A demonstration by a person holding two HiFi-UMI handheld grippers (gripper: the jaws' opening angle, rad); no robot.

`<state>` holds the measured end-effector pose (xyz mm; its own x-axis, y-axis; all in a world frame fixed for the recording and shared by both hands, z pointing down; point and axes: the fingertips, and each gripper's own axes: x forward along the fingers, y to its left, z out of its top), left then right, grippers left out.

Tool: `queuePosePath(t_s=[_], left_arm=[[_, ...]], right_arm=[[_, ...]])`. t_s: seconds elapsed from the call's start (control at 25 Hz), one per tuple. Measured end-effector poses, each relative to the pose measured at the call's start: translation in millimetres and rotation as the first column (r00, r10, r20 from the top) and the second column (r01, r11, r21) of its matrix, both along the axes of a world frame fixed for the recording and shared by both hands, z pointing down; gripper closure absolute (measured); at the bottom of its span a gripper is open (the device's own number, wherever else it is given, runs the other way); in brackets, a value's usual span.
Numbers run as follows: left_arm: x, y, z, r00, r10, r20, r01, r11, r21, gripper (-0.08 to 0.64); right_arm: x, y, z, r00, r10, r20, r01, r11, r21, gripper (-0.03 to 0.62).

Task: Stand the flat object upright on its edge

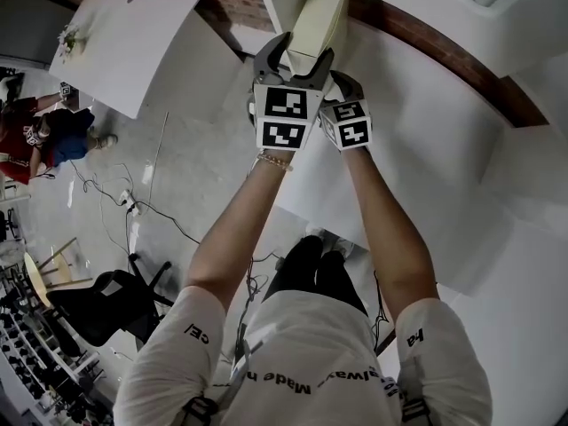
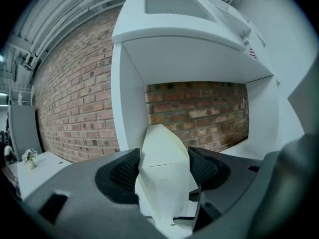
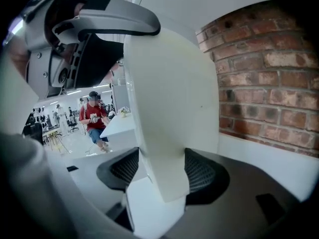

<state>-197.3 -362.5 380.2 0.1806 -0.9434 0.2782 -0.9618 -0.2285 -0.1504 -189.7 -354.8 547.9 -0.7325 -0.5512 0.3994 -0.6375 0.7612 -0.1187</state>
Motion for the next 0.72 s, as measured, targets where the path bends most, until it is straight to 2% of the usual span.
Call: queuePosePath(t_s=[0.32,0.44,0.72], left_arm=[[-7.6,-10.7,2.5,0.998,-0.039,0.056,0.039,0.999,-0.002,0.256],[-10.5,-5.6,-2.9,0.996,-0.054,0.076,0.052,0.998,0.022,0.256],[-13.9,35.5,-24.2,0.998,-0.069,-0.01,0.07,0.996,0.048,0.255]], right_arm=[[-8.4,-10.1,-2.5,0.999,-0.009,-0.031,0.008,0.999,-0.032,0.305],[-0.3,-2.7,-9.4,0.999,-0.011,-0.047,0.01,1.0,-0.01,0.305],[55.7,38.0,-52.6,1.0,0.007,0.003,-0.007,0.999,0.045,0.307]])
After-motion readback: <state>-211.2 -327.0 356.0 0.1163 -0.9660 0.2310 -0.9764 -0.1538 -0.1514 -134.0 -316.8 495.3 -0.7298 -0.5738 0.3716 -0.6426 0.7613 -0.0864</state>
